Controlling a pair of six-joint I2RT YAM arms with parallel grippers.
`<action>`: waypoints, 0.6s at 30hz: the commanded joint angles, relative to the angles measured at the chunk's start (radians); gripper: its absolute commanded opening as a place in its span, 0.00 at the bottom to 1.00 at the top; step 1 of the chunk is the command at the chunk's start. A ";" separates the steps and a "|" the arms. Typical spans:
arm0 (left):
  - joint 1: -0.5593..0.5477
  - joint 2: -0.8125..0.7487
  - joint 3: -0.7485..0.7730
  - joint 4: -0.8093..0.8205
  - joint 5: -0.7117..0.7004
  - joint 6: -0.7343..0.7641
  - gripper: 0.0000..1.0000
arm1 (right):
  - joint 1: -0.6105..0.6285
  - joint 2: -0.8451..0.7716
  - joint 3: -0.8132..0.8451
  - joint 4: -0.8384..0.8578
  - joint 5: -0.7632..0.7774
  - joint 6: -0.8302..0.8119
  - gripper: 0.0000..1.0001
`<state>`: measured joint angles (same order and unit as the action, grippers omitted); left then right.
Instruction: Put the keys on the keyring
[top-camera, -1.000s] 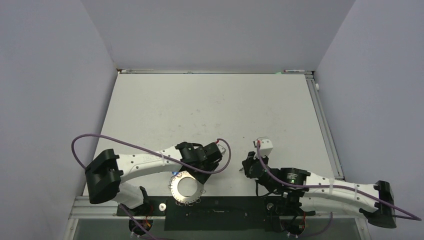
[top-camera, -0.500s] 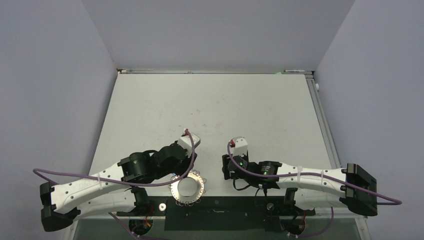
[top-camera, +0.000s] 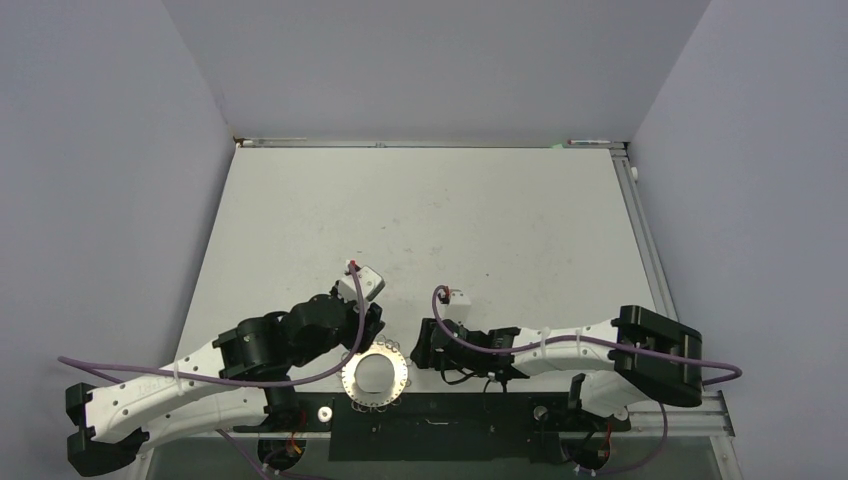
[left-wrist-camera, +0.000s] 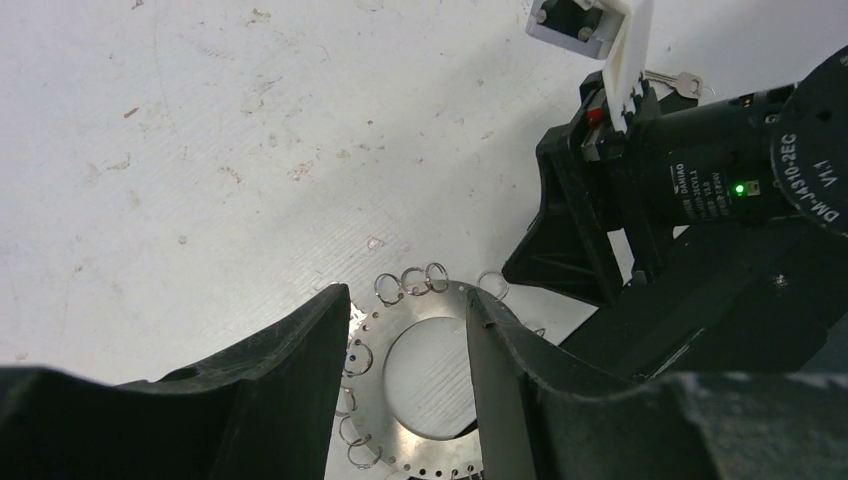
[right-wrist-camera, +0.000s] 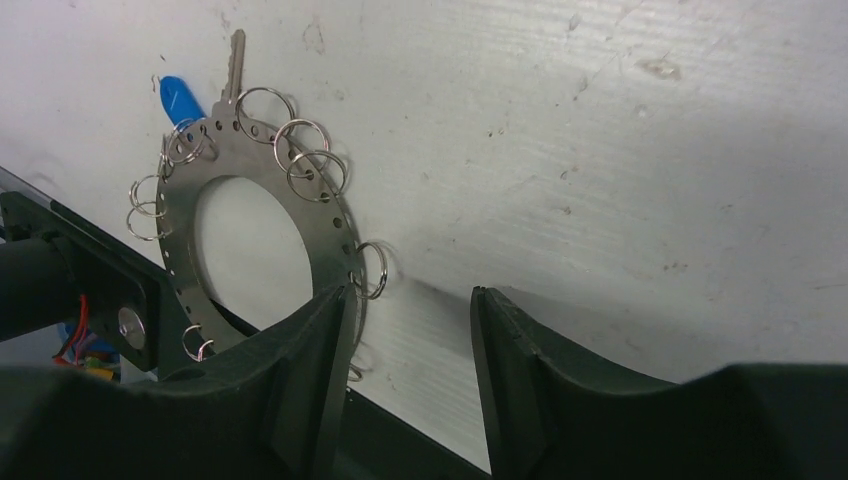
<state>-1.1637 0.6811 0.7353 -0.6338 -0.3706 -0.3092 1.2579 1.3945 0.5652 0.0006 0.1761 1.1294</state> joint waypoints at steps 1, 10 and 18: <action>0.002 -0.016 0.012 0.056 -0.006 0.018 0.43 | 0.022 0.052 0.019 0.118 -0.024 0.072 0.46; 0.002 -0.020 0.011 0.056 -0.002 0.019 0.43 | 0.042 0.137 0.036 0.157 -0.029 0.083 0.39; 0.002 -0.020 0.012 0.056 -0.001 0.019 0.43 | 0.043 0.155 0.036 0.161 -0.016 0.082 0.33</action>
<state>-1.1637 0.6689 0.7353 -0.6312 -0.3706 -0.3019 1.2919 1.5345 0.5858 0.1658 0.1474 1.2064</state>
